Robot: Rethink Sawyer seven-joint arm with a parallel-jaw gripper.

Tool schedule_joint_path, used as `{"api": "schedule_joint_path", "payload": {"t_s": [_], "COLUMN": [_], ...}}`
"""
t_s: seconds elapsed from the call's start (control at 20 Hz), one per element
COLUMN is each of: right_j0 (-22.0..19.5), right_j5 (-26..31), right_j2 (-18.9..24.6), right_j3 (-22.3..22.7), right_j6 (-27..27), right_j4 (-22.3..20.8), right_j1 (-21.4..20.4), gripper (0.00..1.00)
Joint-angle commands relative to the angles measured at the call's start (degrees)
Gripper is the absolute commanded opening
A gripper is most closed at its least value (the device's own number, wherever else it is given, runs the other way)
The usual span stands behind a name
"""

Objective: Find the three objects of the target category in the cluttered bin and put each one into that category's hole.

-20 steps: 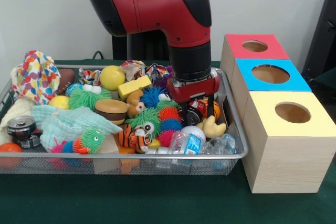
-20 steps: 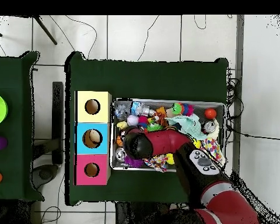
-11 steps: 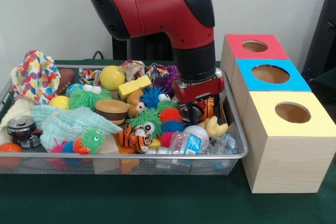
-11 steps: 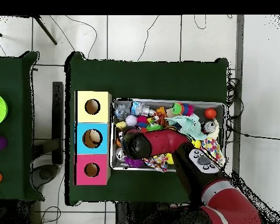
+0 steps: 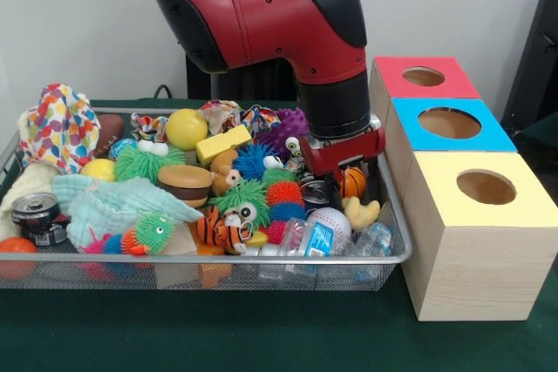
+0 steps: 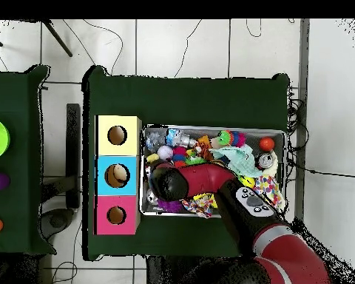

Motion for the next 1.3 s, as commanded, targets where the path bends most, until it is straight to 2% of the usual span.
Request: {"api": "schedule_joint_path", "payload": {"t_s": [0.05, 0.3, 0.75, 1.05, 1.3], "right_j0": [-1.83, -1.84, 1.42, 1.9, 4.77], "right_j5": [-7.0, -7.59, -10.31, -12.3, -13.91], "right_j2": [4.51, 5.25, 0.2, -0.83, -3.89], "right_j3": [-0.06, -1.64, -4.85, -5.43, -6.3], "right_j6": [5.29, 5.12, 4.06, 4.76, 5.88], "right_j4": [-1.45, -1.38, -5.62, -6.78, -7.38], "right_j1": [5.61, 5.04, 4.85, 4.97, 3.93], "gripper": [1.0, 1.0, 1.0, 1.0, 1.0]}}
